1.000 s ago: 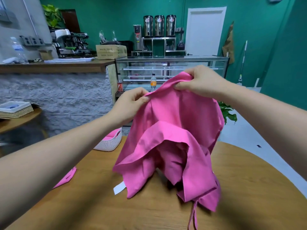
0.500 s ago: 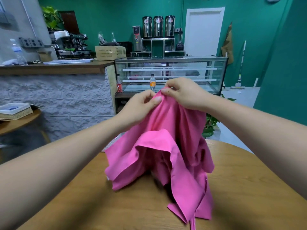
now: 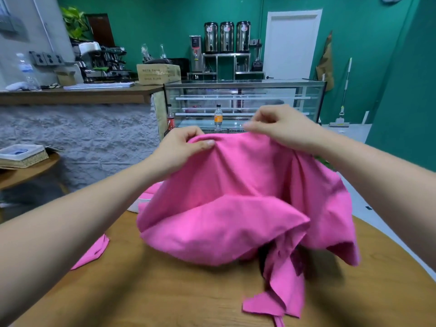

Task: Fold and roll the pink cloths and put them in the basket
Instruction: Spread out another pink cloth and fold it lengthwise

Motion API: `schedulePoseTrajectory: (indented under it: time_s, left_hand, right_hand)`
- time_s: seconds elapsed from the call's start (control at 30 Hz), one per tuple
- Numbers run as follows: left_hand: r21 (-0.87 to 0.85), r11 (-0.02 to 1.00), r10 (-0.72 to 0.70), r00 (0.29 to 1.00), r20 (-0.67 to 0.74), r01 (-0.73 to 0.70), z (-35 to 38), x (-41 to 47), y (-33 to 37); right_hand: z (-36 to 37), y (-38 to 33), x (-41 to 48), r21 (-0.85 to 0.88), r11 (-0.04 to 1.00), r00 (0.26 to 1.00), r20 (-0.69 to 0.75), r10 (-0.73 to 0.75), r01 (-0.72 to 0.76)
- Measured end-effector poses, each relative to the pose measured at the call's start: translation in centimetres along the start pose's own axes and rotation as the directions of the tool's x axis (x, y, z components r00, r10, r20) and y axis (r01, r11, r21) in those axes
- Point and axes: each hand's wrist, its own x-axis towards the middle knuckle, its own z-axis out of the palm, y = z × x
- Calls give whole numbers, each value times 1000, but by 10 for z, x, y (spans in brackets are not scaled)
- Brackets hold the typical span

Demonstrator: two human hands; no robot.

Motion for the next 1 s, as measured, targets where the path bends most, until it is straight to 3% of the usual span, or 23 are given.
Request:
schedulePoseTrajectory:
  time_s: [0.13,0.3,0.4,0.6,0.73,1.0]
  left_hand:
    - [-70,993,94,995,36,-91,11,8,28]
    - [-147,985,101,992,80,-88,19,11,40]
    - [-103,995,27,992,122,-15,13,8,33]
    - [29,995,-99,991,91,97,-11,2,8]
    - [13,996,-89,996,16,89,-20,4,6]
    - [-55,998,16,998,67,-12,8,13,34]
  right_hand:
    - [29,-13,0,62,995,983,161,-89,80]
    - [40,-18,6,-14,982,978,88,-187,189]
    - [34,-16,5,-33,984,984,40,-171,172]
    - [6,16,5,-70,998,998,-66,7,-12]
    - [6,23,-1,-25,996,997,3,80,-80]
    - [41,-21,-6,247,969,978,195,-69,19]
